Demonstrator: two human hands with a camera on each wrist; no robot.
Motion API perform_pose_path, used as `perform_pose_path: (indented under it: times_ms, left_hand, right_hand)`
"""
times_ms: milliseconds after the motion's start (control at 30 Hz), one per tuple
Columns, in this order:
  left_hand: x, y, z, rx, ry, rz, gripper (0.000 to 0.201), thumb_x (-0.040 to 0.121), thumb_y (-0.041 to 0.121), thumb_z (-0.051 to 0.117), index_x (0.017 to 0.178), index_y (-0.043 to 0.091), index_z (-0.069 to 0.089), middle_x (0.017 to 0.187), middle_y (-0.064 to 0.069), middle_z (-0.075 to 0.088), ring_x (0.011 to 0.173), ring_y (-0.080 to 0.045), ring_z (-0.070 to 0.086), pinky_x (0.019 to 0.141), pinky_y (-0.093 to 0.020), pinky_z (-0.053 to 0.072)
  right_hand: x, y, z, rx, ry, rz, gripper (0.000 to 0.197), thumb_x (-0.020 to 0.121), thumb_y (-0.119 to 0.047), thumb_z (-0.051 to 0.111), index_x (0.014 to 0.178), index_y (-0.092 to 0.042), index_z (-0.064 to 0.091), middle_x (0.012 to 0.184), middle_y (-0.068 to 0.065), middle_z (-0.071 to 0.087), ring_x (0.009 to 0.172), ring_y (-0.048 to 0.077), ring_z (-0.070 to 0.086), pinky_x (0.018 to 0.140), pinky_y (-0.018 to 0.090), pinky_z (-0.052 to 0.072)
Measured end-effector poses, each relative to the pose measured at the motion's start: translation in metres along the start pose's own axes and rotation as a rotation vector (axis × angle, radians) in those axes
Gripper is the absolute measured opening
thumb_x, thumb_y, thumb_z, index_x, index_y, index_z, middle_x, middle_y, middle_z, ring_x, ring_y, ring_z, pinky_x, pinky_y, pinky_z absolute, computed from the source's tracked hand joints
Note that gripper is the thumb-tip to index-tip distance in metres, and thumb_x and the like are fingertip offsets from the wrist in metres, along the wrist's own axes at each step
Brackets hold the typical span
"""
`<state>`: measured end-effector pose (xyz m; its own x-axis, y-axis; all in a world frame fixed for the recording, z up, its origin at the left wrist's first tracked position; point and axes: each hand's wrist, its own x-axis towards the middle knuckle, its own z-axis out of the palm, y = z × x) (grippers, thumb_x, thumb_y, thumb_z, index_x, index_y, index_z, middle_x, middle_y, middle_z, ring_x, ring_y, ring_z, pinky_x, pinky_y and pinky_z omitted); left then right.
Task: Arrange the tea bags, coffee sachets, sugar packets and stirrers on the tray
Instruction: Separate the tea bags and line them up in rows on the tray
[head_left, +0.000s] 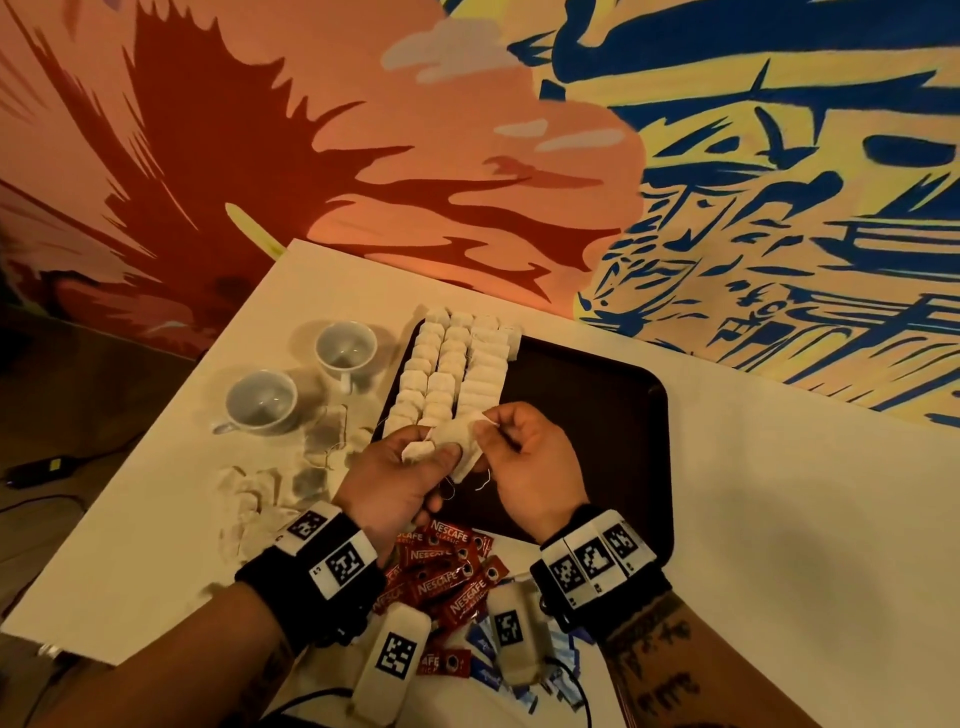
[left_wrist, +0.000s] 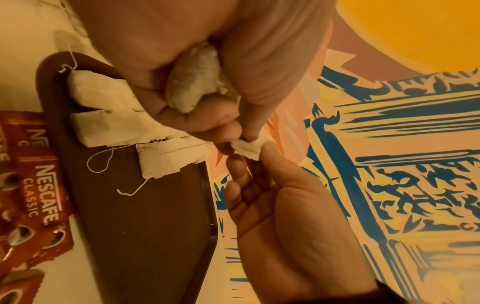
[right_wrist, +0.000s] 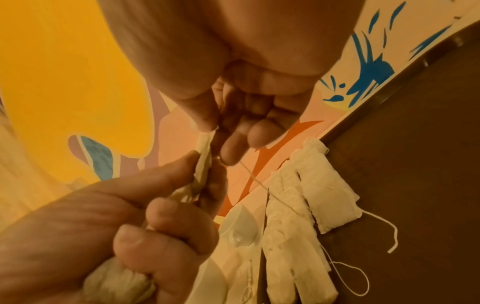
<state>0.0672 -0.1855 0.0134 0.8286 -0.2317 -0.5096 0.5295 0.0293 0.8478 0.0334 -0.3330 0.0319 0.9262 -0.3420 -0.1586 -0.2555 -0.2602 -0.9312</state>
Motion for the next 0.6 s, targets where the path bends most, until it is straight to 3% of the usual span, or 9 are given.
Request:
perform_pose_path:
  times_ms: [167,300,600]
  left_hand:
    - [0.007,-0.001,0.003,-0.034,-0.008,-0.020,0.021,0.087,0.028,0.074,0.103,0.028,0.060,0.057,-0.007,0.056,0.045,-0.016,0.043,0.039,-0.020,0.031]
    - [0.015,0.000,0.000,-0.131,-0.046,-0.062,0.037,0.086,0.028,0.073,0.119,0.016,0.061,0.072,-0.006,0.062,0.047,-0.015,0.048,0.037,-0.018,0.030]
    - [0.028,0.013,0.006,-0.227,-0.050,-0.071,0.018,0.090,0.025,0.070,0.105,0.018,0.064,0.072,-0.002,0.062,0.049,-0.016,0.046,0.039,-0.016,0.030]
  right_hand:
    - [0.001,-0.002,-0.003,0.112,-0.021,0.023,0.010,0.094,-0.016,0.068,0.092,-0.026,0.067,0.081,-0.004,0.074,0.062,0.002,0.068,0.057,0.014,0.048]
    - [0.007,-0.001,-0.002,0.149,-0.006,0.055,0.009,0.096,-0.017,0.065,0.091,-0.025,0.068,0.081,-0.004,0.076,0.066,0.007,0.070,0.059,0.019,0.052]
    - [0.027,0.003,0.007,0.246,0.038,0.128,0.011,0.101,-0.017,0.056,0.093,-0.017,0.064,0.083,0.006,0.073,0.070,0.013,0.068,0.060,0.026,0.055]
